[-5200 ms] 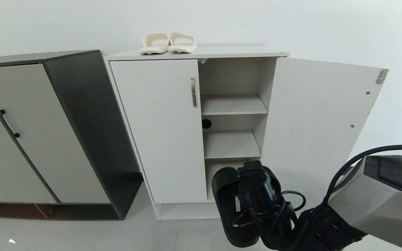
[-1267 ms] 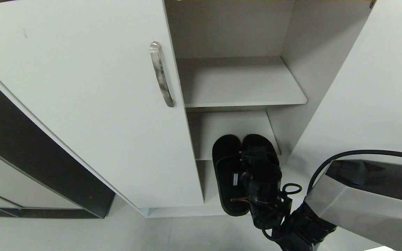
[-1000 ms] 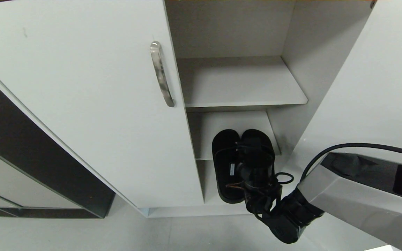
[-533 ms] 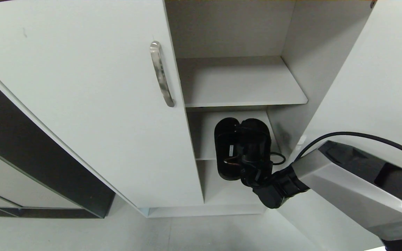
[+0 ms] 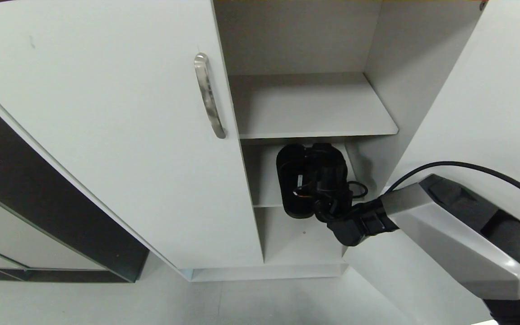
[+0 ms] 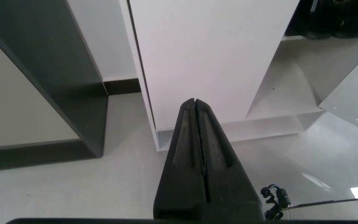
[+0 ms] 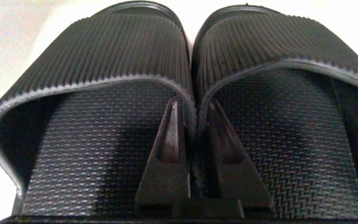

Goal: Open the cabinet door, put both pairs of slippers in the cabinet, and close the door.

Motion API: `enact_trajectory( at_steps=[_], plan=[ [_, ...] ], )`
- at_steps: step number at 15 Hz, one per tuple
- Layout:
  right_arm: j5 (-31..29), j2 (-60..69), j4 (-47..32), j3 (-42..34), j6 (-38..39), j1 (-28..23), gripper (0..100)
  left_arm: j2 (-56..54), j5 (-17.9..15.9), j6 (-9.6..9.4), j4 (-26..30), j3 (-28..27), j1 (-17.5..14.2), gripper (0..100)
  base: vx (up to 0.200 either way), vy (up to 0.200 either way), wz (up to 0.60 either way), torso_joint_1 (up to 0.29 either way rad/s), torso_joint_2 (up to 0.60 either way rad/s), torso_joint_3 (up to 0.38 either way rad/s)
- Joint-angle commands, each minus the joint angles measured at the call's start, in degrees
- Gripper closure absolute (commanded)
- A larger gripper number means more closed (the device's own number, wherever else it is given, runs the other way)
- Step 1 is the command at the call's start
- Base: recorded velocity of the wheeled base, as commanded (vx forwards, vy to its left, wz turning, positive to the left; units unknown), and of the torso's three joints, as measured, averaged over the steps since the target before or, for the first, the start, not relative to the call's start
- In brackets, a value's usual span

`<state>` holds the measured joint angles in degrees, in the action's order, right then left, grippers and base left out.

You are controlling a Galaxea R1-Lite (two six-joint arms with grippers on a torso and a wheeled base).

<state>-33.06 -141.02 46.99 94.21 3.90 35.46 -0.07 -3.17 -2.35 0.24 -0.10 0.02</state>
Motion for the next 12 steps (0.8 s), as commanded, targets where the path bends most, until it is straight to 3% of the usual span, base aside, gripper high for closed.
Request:
enact_trajectory(
  at_steps=[1,4,12],
  plan=[
    [-0.1,-0.2,-2.0,3.5,0.0,-0.2,100,0.1,0.0,-0.02,0.0,0.0,0.0,100,0.000,0.000,0.00,0.000,0.00,0.000],
    [-0.2,-2.5,-3.7,7.4,0.0,-0.7,100,0.1,0.0,0.07,0.0,0.0,0.0,100,0.000,0.000,0.00,0.000,0.00,0.000],
    [-0.2,-3.8,-4.4,7.8,-0.1,-0.7,100,0.1,0.2,0.16,0.0,0.0,0.0,100,0.000,0.000,0.00,0.000,0.00,0.000]
  ],
)
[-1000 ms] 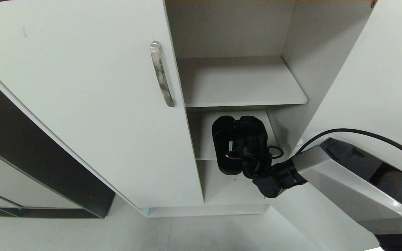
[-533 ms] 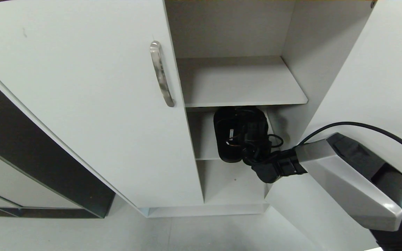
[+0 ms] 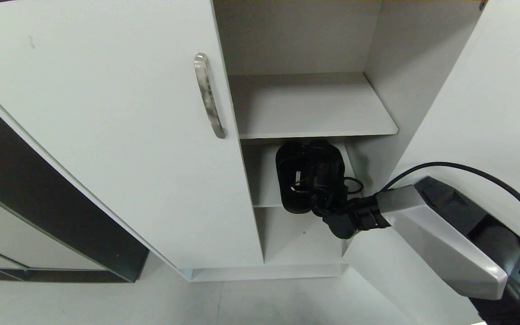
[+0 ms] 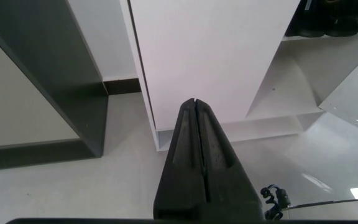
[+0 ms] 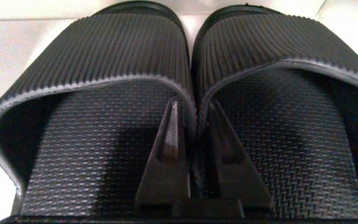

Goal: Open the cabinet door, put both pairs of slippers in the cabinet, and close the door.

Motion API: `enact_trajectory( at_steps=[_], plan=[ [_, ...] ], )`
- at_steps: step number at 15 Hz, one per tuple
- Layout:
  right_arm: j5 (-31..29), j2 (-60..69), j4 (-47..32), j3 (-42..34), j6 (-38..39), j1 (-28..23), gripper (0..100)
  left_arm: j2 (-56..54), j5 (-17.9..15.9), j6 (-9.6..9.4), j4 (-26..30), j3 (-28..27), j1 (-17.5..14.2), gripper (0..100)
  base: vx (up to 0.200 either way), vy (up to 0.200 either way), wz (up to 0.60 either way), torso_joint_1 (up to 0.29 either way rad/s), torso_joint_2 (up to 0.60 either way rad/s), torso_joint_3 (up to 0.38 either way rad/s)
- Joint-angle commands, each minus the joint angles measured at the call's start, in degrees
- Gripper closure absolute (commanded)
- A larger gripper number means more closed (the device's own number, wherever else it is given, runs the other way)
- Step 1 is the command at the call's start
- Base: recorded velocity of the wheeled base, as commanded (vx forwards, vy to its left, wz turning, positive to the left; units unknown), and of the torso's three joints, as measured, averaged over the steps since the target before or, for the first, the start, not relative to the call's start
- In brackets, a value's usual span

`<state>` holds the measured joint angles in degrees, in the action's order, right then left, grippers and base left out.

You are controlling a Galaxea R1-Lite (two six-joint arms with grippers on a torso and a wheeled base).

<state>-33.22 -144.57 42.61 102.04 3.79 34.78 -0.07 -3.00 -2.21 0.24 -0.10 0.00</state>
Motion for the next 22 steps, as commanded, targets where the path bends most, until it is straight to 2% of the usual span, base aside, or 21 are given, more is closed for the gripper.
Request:
enact_trajectory(
  at_steps=[1,7,8,10,14,18,19,22],
  plan=[
    [0.0,-0.5,0.0,0.1,0.0,0.0,100,0.1,0.0,0.01,0.0,0.0,0.0,100,0.000,0.000,0.00,0.000,0.00,0.000],
    [0.0,-0.9,-0.5,0.4,-0.1,0.0,100,0.1,0.1,0.10,0.0,0.0,0.0,100,0.000,0.000,0.00,0.000,0.00,0.000],
    [-0.1,-0.8,-0.5,0.2,0.0,0.1,0,0.1,0.1,0.10,0.0,0.0,0.0,100,0.000,0.000,0.00,0.000,0.00,0.000],
    [-0.5,0.1,-0.3,-0.9,0.0,0.2,0,0.1,0.0,0.10,0.0,0.0,0.0,100,0.000,0.000,0.00,0.000,0.00,0.000],
    [-1.1,7.1,3.5,-12.6,0.1,2.3,0,0.1,0.0,0.01,0.0,0.0,0.0,100,0.000,0.000,0.00,0.000,0.00,0.000],
    [-5.1,17.0,12.8,-30.9,0.0,6.4,0,0.1,0.1,-0.25,0.0,0.0,0.0,100,0.000,0.000,0.00,0.000,0.00,0.000],
    [-5.8,20.0,16.5,-38.7,0.1,7.9,0,0.1,0.1,-0.25,0.0,0.0,0.0,100,0.000,0.000,0.00,0.000,0.00,0.000],
    [-5.7,24.5,26.0,-53.5,1.3,11.1,0,0.1,0.1,-0.25,0.0,0.0,0.0,100,0.000,0.000,0.00,0.000,0.00,0.000]
  ],
)
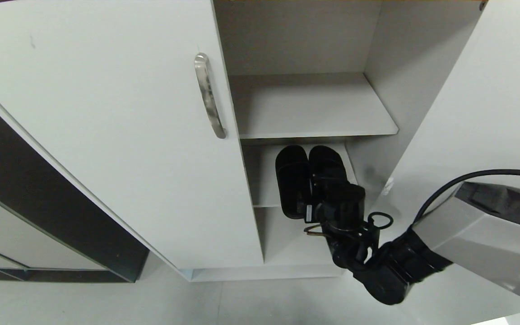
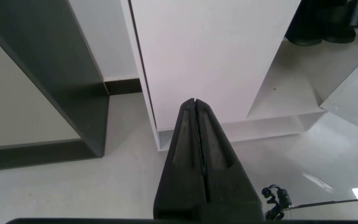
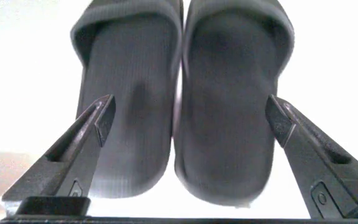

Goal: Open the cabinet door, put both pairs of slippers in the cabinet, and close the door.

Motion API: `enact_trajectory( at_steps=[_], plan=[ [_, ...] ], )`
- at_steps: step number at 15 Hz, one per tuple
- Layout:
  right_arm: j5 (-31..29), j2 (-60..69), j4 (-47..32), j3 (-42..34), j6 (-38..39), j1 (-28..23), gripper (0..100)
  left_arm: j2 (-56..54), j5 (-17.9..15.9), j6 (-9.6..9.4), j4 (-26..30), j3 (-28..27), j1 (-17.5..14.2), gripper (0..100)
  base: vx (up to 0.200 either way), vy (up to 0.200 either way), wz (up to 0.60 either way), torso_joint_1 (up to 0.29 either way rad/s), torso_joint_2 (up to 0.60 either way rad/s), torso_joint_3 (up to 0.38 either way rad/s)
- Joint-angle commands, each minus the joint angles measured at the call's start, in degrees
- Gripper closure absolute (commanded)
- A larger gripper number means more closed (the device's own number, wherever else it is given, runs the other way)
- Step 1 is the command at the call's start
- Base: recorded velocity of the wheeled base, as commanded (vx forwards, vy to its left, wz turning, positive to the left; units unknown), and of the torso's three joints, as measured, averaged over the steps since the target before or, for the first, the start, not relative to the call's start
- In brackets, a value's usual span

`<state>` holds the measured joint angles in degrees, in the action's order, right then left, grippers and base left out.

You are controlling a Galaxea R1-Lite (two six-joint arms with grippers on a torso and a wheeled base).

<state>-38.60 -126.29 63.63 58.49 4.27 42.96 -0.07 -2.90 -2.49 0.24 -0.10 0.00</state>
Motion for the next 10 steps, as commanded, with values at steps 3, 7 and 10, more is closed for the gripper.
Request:
enact_trajectory(
  at_steps=[3,7,10],
  plan=[
    [0.0,6.0,6.8,-14.2,1.4,4.0,0,0.1,0.0,0.03,0.0,0.0,0.0,100,0.000,0.000,0.00,0.000,0.00,0.000],
    [-0.3,5.9,8.1,-14.3,1.2,4.9,0,0.1,0.0,0.03,0.0,0.0,0.0,100,-0.150,0.000,0.00,0.002,0.00,0.002],
    [-0.4,5.8,8.2,-14.5,0.9,5.5,0,0.1,0.0,0.03,0.0,0.0,0.0,100,-0.200,0.000,0.00,0.007,0.00,-0.001]
  ],
)
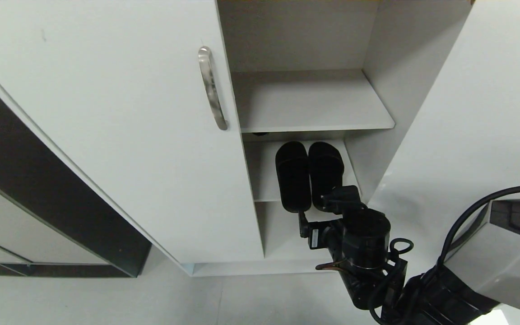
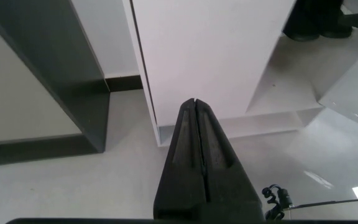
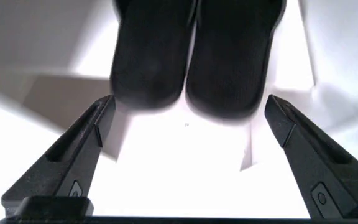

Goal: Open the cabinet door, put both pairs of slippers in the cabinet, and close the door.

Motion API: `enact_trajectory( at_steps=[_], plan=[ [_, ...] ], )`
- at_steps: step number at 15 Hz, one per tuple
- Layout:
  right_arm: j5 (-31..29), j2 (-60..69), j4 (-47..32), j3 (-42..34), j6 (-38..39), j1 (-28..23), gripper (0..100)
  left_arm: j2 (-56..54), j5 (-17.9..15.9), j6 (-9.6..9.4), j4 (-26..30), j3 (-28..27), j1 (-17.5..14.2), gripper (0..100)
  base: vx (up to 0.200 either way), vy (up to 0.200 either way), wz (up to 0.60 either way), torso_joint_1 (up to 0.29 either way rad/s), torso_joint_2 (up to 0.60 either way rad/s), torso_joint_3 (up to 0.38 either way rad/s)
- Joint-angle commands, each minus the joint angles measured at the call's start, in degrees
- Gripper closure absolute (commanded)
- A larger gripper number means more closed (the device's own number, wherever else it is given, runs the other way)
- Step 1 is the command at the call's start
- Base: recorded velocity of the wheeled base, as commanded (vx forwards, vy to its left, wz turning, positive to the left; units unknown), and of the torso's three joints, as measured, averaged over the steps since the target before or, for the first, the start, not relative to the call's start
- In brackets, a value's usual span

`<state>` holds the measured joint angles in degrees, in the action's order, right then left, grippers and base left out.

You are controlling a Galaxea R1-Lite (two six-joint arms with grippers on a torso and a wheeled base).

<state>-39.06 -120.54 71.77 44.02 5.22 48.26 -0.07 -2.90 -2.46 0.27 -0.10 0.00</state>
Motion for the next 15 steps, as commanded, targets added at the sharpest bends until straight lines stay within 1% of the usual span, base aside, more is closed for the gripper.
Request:
enact_trajectory(
  at_steps=[1,2,15],
  plan=[
    [0.0,-0.2,0.0,0.0,0.0,0.2,0,0.1,0.0,0.00,0.0,0.0,0.0,100,-0.200,0.000,0.00,-0.002,0.00,0.007],
    [0.0,-0.3,0.0,0.0,0.0,0.2,0,0.1,0.0,0.00,0.0,0.0,0.0,100,-0.200,0.000,0.00,-0.007,0.00,0.002],
    [0.1,-0.7,0.0,0.7,-0.1,0.1,0,0.1,0.0,0.18,0.0,0.0,0.0,100,0.000,0.000,0.00,0.000,0.00,0.000]
  ],
)
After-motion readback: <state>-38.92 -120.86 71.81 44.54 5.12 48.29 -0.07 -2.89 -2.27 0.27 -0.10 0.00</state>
